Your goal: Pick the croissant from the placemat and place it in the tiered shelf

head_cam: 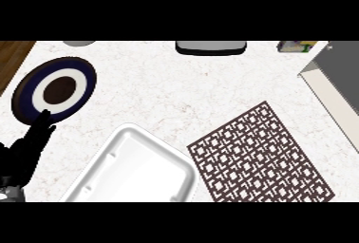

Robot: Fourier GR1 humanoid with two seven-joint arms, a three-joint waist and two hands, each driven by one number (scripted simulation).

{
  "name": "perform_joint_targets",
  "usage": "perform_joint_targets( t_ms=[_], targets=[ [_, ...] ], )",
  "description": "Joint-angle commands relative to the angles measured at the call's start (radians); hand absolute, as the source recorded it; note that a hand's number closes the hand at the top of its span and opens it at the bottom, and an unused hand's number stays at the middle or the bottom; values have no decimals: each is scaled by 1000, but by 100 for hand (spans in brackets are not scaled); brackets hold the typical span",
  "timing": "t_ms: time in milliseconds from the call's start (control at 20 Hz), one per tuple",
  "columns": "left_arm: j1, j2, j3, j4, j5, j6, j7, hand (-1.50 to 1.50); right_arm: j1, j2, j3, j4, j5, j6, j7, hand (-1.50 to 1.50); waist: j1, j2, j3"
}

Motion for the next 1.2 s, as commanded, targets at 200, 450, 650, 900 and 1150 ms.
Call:
perform_joint_targets(
  t_ms=[200,450,650,900,1150],
  targets=[
    [12,4,13,17,10,-25,-8,0,-35,-14,-31,-197,-137,6,50,-150,-6,-2,-1],
    [-3,3,18,-37,6,9,61,0,89,34,-54,-562,-199,113,93,-150,-27,-11,0],
    [27,-5,12,-47,-6,5,20,0,56,-63,-78,-733,-202,320,228,-150,-25,-11,-1],
    [27,-13,14,-16,-18,23,21,0,41,-104,-124,-953,-207,573,334,-150,-61,-26,-4],
    [77,-27,40,-12,-1,35,15,0,54,-93,-239,-1060,-291,754,297,-150,-102,-48,-5]
  ],
)
